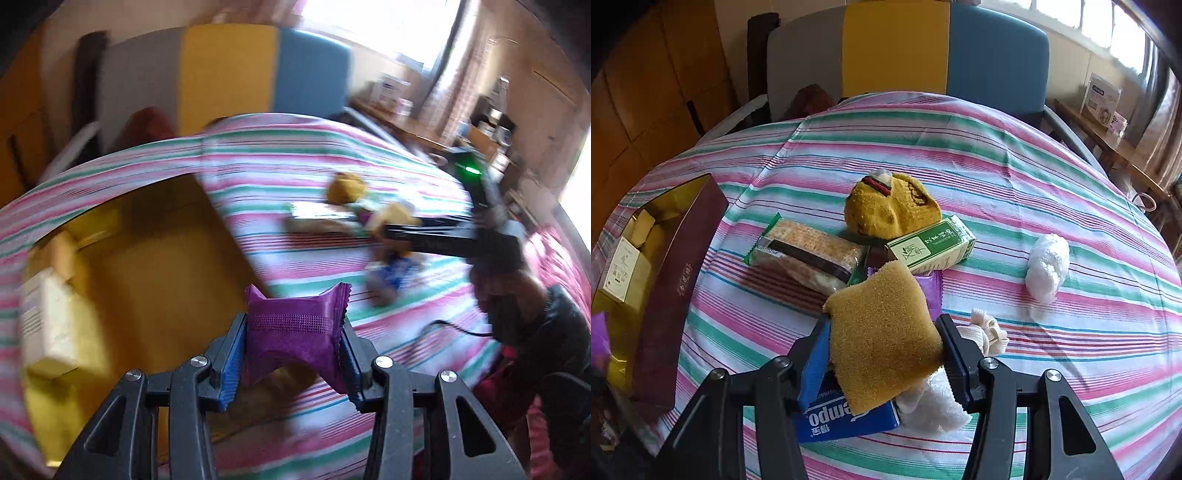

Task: Organize objects
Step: 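Carry the purple pouch into the gold box with the left tool while the right tool grasps a yellow sponge, then release the pouch from the left tool while the right tool places the sponge in the box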

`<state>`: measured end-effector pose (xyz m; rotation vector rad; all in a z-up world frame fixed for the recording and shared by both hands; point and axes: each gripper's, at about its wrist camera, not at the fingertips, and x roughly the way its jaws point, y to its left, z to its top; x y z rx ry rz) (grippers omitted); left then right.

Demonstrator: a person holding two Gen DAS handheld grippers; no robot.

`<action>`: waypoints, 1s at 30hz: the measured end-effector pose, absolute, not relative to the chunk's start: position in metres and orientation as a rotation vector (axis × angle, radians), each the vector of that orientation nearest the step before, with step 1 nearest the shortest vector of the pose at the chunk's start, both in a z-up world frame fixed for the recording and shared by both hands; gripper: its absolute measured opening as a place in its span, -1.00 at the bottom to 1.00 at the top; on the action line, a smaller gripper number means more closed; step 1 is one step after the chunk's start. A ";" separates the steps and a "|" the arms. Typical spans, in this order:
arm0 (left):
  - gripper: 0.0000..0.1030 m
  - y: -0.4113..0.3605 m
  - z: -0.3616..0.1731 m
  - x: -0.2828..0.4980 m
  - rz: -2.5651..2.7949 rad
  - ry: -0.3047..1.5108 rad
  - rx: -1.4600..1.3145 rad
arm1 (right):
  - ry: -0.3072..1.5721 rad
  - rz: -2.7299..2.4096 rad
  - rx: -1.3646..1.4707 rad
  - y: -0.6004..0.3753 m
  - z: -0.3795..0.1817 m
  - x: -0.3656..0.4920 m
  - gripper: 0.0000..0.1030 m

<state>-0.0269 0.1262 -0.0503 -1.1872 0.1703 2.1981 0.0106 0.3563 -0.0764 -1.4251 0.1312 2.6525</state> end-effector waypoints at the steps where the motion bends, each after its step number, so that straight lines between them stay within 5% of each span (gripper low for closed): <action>1: -0.11 0.111 -0.051 -0.031 2.239 0.173 -1.206 | 0.126 2.652 -1.425 0.356 -0.076 0.011 0.09; 10: -0.11 0.015 -0.077 -0.070 2.484 0.204 -1.430 | 0.114 2.649 -1.423 0.353 -0.076 0.012 0.10; 20: -0.04 0.001 -0.115 -0.088 2.509 0.245 -1.561 | 0.124 2.644 -1.422 0.353 -0.077 0.013 0.10; 30: -0.03 -0.015 -0.085 -0.069 2.582 0.125 -1.446 | 0.215 2.652 -1.370 0.363 -0.069 0.017 0.09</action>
